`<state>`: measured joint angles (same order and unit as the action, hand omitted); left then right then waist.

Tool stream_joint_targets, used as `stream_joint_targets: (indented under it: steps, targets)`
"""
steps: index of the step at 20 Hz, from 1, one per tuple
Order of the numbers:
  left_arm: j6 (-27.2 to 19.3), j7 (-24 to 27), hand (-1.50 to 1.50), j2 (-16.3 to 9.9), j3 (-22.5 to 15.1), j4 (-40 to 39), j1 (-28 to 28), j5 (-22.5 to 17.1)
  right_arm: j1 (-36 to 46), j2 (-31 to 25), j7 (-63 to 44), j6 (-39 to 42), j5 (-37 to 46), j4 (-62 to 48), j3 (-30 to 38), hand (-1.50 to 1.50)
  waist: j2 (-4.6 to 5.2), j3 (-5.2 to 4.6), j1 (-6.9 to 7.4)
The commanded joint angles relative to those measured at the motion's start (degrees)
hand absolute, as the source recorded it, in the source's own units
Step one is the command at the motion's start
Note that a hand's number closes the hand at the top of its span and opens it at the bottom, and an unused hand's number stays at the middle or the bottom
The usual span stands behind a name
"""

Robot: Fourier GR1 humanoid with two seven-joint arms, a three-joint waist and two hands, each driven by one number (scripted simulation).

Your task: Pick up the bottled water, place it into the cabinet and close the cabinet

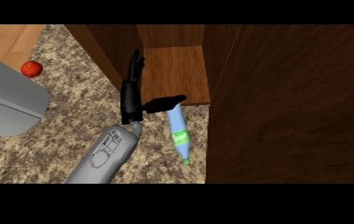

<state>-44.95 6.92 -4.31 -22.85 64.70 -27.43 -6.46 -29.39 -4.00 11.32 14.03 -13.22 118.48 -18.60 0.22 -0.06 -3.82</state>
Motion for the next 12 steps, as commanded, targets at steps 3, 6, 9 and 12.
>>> stream_joint_targets:
  steps: [3,6,9,12]
  targets:
    - [13.5,10.4,-1.50,-3.8,9.6,-4.3,-9.3,-7.5,1.5,-0.7,0.9,0.2,-0.2,-1.5,2.5,-1.50,0.93,-0.13,0.71]
    - [17.6,11.7,-1.50,-3.2,10.1,-3.3,-9.9,-10.3,0.4,0.7,0.4,-1.6,1.0,-0.3,0.6,-1.50,0.37,-0.05,1.65]
    - [20.1,15.2,-1.50,-2.3,10.4,-4.6,-8.1,-11.6,-1.4,0.8,-1.4,-2.7,1.9,3.0,-1.6,-1.50,0.10,-0.03,2.25]
    - [22.5,18.5,-1.50,-2.1,11.0,-4.5,-6.4,-12.7,-2.4,1.1,-0.7,-3.5,3.6,3.0,-2.8,-1.50,-0.03,-0.01,2.68]
